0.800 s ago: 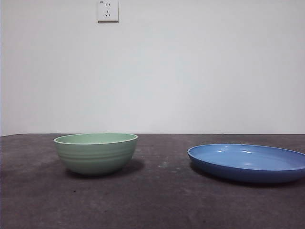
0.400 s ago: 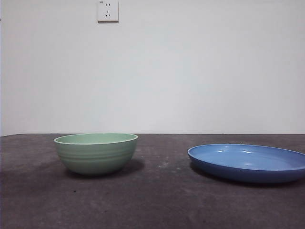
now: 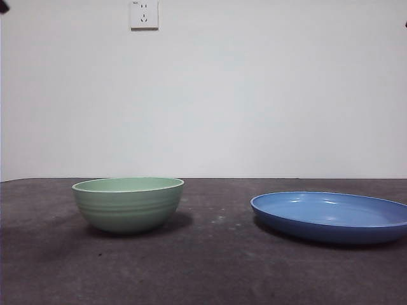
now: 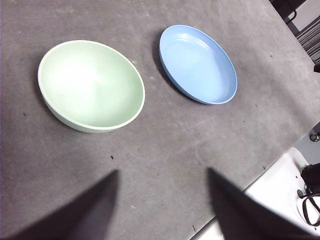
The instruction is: Place the green bowl on the blue plate
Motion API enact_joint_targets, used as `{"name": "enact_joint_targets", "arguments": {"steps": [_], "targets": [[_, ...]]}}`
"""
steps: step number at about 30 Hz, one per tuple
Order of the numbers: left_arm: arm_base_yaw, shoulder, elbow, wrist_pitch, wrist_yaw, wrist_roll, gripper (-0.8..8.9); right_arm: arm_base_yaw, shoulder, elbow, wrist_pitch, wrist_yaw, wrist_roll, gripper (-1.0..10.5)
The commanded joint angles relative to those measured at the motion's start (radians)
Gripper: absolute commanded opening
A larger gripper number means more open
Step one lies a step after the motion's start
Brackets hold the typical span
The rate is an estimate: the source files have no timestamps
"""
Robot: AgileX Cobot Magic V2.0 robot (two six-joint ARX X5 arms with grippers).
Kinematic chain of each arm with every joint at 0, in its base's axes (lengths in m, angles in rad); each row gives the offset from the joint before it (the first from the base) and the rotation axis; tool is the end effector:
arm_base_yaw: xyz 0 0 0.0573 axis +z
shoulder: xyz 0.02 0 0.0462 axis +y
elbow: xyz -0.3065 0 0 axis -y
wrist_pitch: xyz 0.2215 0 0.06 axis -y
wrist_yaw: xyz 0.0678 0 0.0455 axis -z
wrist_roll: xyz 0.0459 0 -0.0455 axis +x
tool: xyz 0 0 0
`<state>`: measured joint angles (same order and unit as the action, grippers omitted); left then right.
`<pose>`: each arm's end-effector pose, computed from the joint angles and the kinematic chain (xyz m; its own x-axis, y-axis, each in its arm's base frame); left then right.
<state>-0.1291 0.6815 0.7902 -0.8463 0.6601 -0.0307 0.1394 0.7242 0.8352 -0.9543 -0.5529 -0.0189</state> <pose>0.0684 -0.0373 0.3103 0.5008 -0.6834 -0.5312 0.5310 0.7272 -0.4349 0.0709 0.0343 0.3109 0.4875 0.5987 -0.6356 -0.4780 0.7921 0.3796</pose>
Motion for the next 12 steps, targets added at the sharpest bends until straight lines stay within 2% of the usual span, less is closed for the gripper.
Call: {"name": "enact_joint_targets", "arguments": {"steps": [1, 12], "targets": [[-0.002, 0.005, 0.019, 0.002, 0.006, 0.018, 4.08, 0.003, 0.006, 0.017, 0.004, 0.003, 0.008, 3.7], [-0.002, 0.008, 0.02, 0.008, -0.008, 0.009, 4.07, 0.003, 0.006, 0.017, 0.004, 0.003, 0.008, 3.7]]}}
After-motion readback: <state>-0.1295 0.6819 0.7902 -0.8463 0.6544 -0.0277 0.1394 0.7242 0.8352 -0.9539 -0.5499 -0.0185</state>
